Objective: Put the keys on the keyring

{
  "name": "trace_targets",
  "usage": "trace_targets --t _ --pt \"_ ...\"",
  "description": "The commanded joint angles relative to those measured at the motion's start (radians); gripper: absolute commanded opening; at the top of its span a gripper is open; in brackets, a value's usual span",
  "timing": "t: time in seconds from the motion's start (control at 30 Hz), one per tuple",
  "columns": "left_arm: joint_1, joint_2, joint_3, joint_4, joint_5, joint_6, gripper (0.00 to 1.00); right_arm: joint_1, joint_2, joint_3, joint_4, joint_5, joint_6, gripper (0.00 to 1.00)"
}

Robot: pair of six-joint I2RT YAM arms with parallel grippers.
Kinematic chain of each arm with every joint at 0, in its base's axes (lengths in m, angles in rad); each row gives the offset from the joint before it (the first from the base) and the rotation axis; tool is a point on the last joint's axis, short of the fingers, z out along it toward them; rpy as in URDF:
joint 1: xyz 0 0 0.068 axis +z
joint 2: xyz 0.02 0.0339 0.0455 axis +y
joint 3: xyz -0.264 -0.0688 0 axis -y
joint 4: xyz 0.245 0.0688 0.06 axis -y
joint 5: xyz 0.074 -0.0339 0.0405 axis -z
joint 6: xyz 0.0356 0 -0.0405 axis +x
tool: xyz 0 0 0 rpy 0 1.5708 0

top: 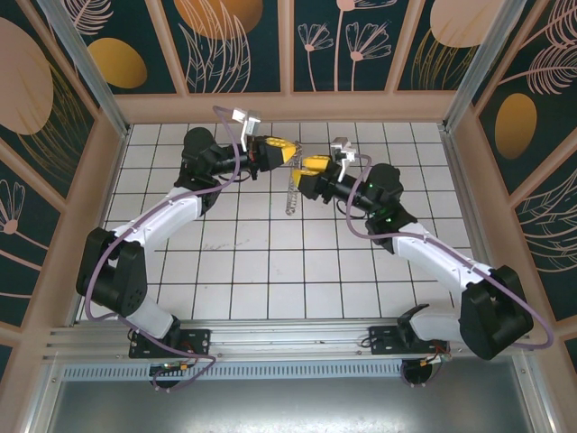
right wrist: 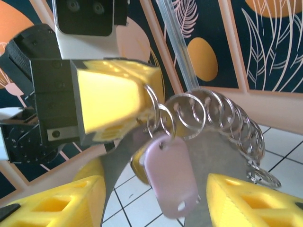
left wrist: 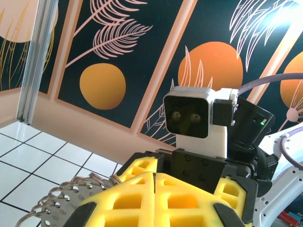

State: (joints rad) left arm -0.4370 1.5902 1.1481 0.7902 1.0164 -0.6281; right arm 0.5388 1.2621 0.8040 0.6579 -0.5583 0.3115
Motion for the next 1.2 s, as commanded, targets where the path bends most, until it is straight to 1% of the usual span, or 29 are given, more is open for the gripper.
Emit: trace_targets --t 0.0,0.2,0.33,0.47,0.63,0.7,0.73,0.97,1.17 --pt "-0.011 -0.033 -0.005 0.084 -0.009 -0.024 0.00 0.003 0.017 0.042 0.004 0.053 -0.039 0.58" --pt "-0.016 -0.036 -0.008 0.084 -0.008 -0.025 0.00 0.003 0.034 0.068 -0.022 0.079 -0.062 0.57" --pt "-0.019 -0.035 -0.008 0.084 -0.006 -0.024 0.00 0.002 0.040 0.087 -0.043 0.087 -0.079 0.52" --pt "-0.020 -0.036 -0.013 0.083 -0.012 -0.022 0.00 0.003 0.038 0.095 -0.059 0.086 -0.092 0.40" --pt "-0.020 -0.038 -0.016 0.083 -0.031 -0.019 0.00 0.003 0.024 0.090 -0.095 0.068 -0.114 0.14" --pt "-0.020 -0.039 -0.017 0.086 -0.043 -0.020 0.00 0.026 0.016 0.090 -0.123 0.064 -0.135 0.03" --pt "-0.020 -0.041 -0.019 0.087 -0.049 -0.021 0.00 0.030 0.012 0.089 -0.137 0.064 -0.146 0.00" --pt "-0.020 -0.058 -0.039 0.101 -0.107 -0.020 0.00 0.063 -0.021 0.068 -0.180 0.085 -0.178 0.00" --pt "-0.021 -0.052 -0.051 0.124 -0.122 -0.038 0.00 0.095 -0.004 0.072 -0.176 0.094 -0.184 0.00"
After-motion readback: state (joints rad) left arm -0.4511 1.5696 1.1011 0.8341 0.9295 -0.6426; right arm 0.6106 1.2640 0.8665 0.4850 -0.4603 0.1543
